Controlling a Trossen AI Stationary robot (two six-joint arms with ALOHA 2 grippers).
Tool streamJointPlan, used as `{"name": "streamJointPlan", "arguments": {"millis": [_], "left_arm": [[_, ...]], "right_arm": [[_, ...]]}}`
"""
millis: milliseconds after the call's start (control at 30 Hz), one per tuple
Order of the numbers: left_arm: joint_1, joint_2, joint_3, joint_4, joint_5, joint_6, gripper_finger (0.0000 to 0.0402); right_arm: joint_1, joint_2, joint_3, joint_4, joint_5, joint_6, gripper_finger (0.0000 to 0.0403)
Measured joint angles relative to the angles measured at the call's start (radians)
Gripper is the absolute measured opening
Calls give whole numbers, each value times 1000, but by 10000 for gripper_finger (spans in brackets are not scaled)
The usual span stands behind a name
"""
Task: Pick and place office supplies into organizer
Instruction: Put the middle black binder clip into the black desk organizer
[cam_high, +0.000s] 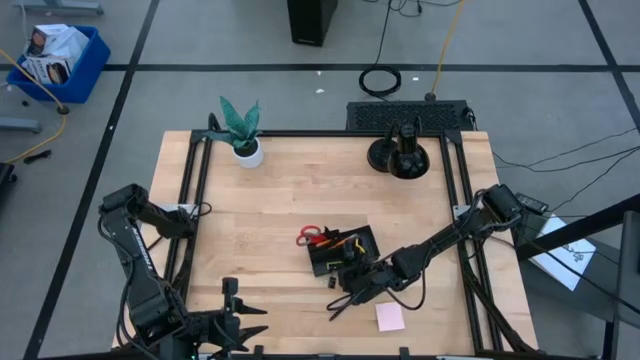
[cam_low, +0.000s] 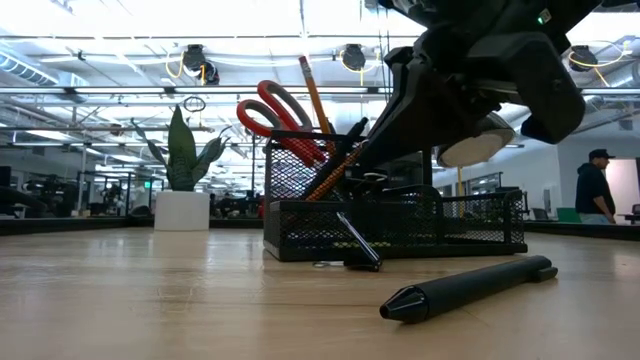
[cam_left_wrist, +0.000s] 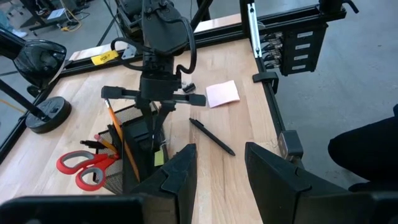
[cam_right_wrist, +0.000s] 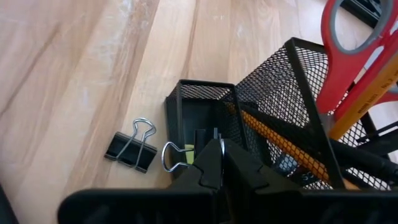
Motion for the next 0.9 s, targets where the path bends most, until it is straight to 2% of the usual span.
{"name": "streamJointPlan", "arguments": {"millis": [900], "left_arm": [[0, 0, 0, 0, 0, 1, 141]], "right_arm": [[-13, -1, 0, 47, -77, 11, 0]]}}
